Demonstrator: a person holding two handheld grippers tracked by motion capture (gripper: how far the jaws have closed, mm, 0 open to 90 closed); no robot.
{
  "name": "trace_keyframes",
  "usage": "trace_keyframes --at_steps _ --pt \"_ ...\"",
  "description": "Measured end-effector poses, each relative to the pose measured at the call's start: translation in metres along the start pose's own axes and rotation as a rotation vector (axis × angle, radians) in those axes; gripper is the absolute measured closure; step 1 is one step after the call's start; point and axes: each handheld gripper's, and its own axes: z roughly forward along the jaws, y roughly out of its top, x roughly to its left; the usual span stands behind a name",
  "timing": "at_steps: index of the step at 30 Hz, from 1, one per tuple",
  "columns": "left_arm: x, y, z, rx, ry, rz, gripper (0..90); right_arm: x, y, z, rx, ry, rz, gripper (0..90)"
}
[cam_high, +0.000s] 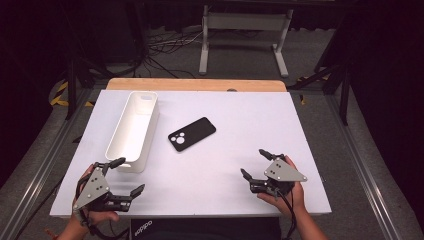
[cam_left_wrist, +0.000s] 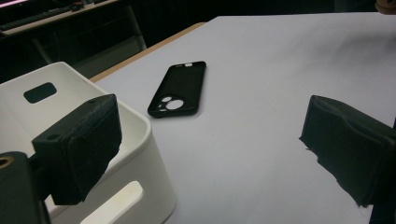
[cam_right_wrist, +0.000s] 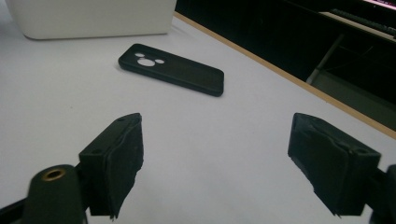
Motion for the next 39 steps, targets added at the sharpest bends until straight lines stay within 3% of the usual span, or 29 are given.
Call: trace_keyframes --at_steps 5,17,23,27,28,33,35,37,39 --pt "-0.001 0.0 0.003 0.008 -0.021 0.019 6.3 0.0 -0.002 0.001 0.014 0.004 0.018 22.5" --pt "0.0 -0.003 0.002 0.011 -0.023 0.001 6.5 0.0 0.003 0.005 0.004 0.012 0.032 25.0" --pt "0.0 -0.002 0.004 0.01 -0.023 0.005 5.9 -0.001 0.013 0.013 0.005 0.032 0.026 33.7" --pt "0.001 -0.002 0.005 0.014 -0.029 0.006 5.6 -0.005 0.018 0.018 0.007 0.058 0.035 49.0" --pt "0.001 -0.002 0.005 0.014 -0.029 0.006 5.6 -0.005 0.018 0.018 0.007 0.058 0.035 49.0" --pt "0.0 -0.002 0.004 0.014 -0.034 0.009 5.7 -0.01 0.036 0.031 0.024 0.083 0.024 74.2" --pt "0.001 -0.003 0.004 0.009 -0.033 0.004 5.7 -0.011 0.039 0.034 0.028 0.079 0.017 76.6" --pt "0.002 -0.003 0.004 0.017 -0.036 0.003 5.7 -0.016 0.049 0.049 0.042 0.088 0.012 86.7" --pt "0.001 -0.003 0.004 0.019 -0.037 -0.002 5.7 -0.017 0.051 0.054 0.048 0.089 0.011 88.3"
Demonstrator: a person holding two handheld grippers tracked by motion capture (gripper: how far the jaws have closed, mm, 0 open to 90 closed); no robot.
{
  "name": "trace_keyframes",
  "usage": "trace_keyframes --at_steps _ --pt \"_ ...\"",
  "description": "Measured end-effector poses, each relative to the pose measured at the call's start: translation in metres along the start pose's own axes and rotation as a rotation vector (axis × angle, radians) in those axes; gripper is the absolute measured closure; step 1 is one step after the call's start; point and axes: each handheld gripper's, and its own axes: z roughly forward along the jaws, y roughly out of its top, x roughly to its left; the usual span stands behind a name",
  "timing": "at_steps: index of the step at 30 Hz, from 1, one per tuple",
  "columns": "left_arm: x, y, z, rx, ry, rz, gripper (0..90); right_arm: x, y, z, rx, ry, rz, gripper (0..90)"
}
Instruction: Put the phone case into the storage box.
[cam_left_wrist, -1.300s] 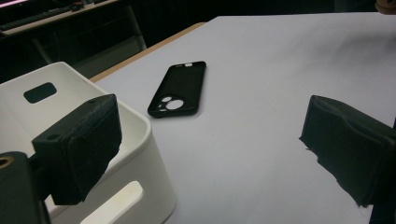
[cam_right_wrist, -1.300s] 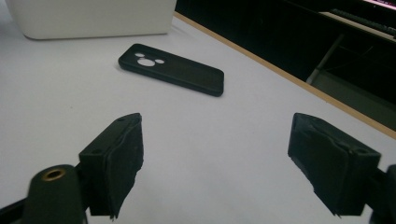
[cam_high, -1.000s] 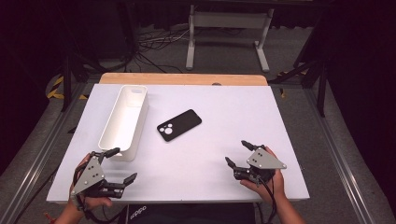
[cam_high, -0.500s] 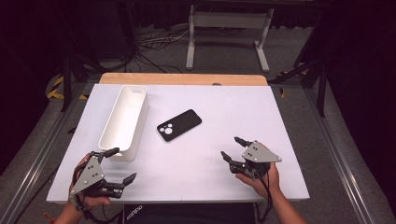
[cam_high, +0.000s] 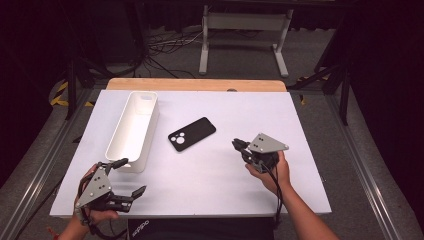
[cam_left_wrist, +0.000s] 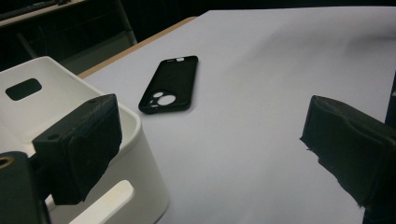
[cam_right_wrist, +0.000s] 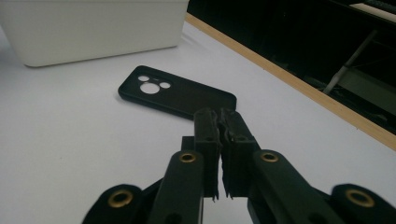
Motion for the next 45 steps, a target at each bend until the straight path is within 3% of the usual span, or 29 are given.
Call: trace_keyframes --at_steps 15,21,24,27,29,33,45 --pt "-0.002 -0.001 0.0 -0.002 -0.009 0.008 5.2 -0.002 0.042 0.064 0.03 0.049 -0.072 90.0" --pt "-0.003 -0.002 0.0 0.0 -0.015 0.016 5.4 -0.007 0.048 0.091 0.054 0.061 -0.046 90.0" --pt "-0.003 -0.002 -0.001 -0.003 -0.015 0.008 5.6 -0.01 0.051 0.102 0.084 0.062 -0.06 90.0" --pt "-0.002 -0.002 -0.002 -0.004 -0.016 0.013 5.7 -0.02 0.057 0.118 0.117 0.076 -0.032 90.0" --pt "-0.002 -0.002 -0.002 -0.003 -0.017 0.017 5.7 -0.021 0.058 0.121 0.119 0.075 -0.026 90.0" --pt "-0.003 -0.003 -0.002 -0.007 -0.021 0.01 5.7 -0.026 0.064 0.144 0.147 0.066 -0.02 90.0" --pt "-0.002 -0.004 -0.004 -0.009 -0.021 0.011 5.8 -0.036 0.053 0.2 0.225 0.082 0.046 90.0"
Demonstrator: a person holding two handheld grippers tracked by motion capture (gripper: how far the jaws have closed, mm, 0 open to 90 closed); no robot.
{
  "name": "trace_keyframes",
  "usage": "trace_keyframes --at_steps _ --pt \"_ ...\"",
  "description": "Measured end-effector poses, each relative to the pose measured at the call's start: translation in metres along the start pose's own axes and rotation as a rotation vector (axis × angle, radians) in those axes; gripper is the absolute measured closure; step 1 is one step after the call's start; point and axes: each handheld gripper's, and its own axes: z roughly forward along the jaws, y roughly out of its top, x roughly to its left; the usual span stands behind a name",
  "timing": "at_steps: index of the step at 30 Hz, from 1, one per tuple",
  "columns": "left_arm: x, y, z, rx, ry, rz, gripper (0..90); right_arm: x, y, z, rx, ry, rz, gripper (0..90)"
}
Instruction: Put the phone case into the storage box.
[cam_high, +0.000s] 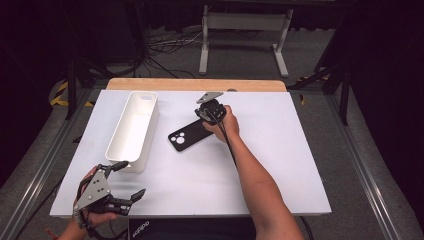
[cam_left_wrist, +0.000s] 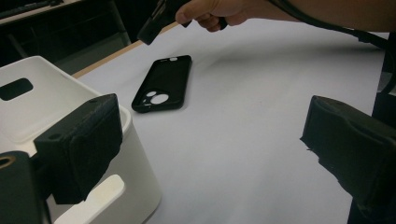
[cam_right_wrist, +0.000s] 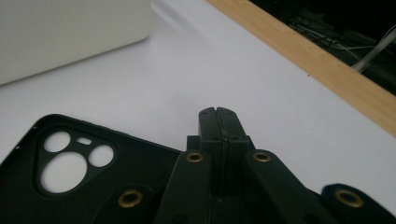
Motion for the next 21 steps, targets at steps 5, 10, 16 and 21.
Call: trace_keyframes --at_steps 5,10,16,21 --pt "0.0 -0.001 -0.003 -0.003 -0.001 0.002 5.8 -0.003 -0.004 0.019 0.051 0.002 0.031 90.0" --pt "0.001 -0.001 -0.004 -0.004 0.001 -0.001 5.7 -0.002 -0.004 0.03 0.067 0.0 0.04 90.0" --pt "-0.002 0.0 -0.003 0.001 -0.003 0.012 5.7 0.0 -0.007 0.046 0.122 0.006 0.032 90.0" --pt "-0.003 -0.001 -0.004 -0.001 -0.007 0.034 6.0 -0.003 -0.011 0.046 0.149 0.005 0.048 90.0"
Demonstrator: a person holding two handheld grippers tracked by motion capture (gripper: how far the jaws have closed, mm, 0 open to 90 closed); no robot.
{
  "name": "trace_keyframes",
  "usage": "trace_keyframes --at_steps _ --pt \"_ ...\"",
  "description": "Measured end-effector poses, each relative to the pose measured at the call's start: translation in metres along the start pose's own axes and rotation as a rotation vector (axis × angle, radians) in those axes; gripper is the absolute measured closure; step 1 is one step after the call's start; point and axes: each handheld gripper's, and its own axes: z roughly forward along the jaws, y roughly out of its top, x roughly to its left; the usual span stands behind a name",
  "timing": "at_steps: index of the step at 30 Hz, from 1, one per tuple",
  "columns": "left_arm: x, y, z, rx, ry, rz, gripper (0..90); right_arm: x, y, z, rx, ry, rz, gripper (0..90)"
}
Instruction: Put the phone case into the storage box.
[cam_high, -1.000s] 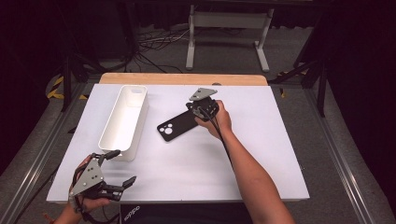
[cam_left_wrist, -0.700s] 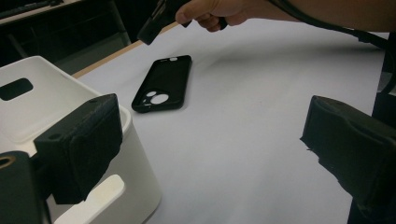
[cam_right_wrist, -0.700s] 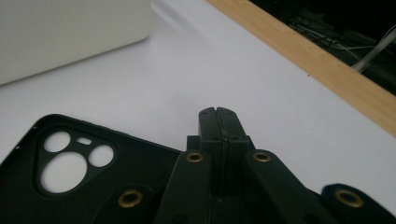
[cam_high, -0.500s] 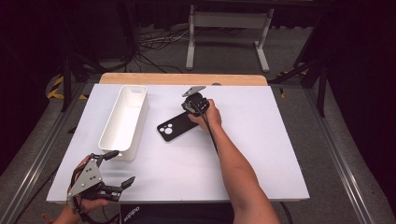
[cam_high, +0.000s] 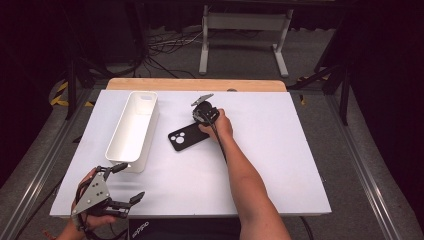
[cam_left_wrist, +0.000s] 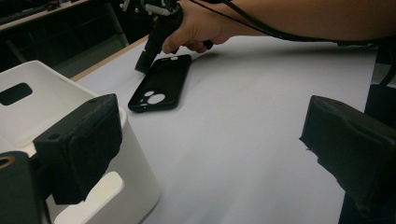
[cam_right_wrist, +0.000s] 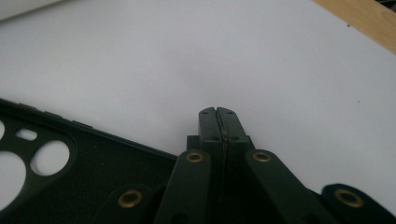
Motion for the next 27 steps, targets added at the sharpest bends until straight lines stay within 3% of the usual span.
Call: trace_keyframes --at_steps 7,10,14,18,27 --pt "-0.001 -0.001 0.001 0.009 -0.007 -0.009 6.2 0.0 -0.009 -0.008 0.0 -0.015 0.013 90.0" --pt "-0.001 -0.001 0.001 0.022 -0.001 0.003 6.5 0.003 -0.014 -0.013 0.007 -0.02 0.001 90.0" --pt "0.0 -0.001 0.001 0.015 0.001 -0.018 6.6 0.006 -0.023 -0.023 0.017 -0.03 -0.01 90.0" --pt "0.0 -0.002 0.0 0.021 0.004 -0.012 6.7 0.012 -0.03 -0.032 0.029 -0.04 -0.029 90.0" --pt "-0.001 -0.001 -0.001 0.017 0.012 -0.019 7.1 0.024 -0.038 -0.043 0.048 -0.03 -0.068 90.0"
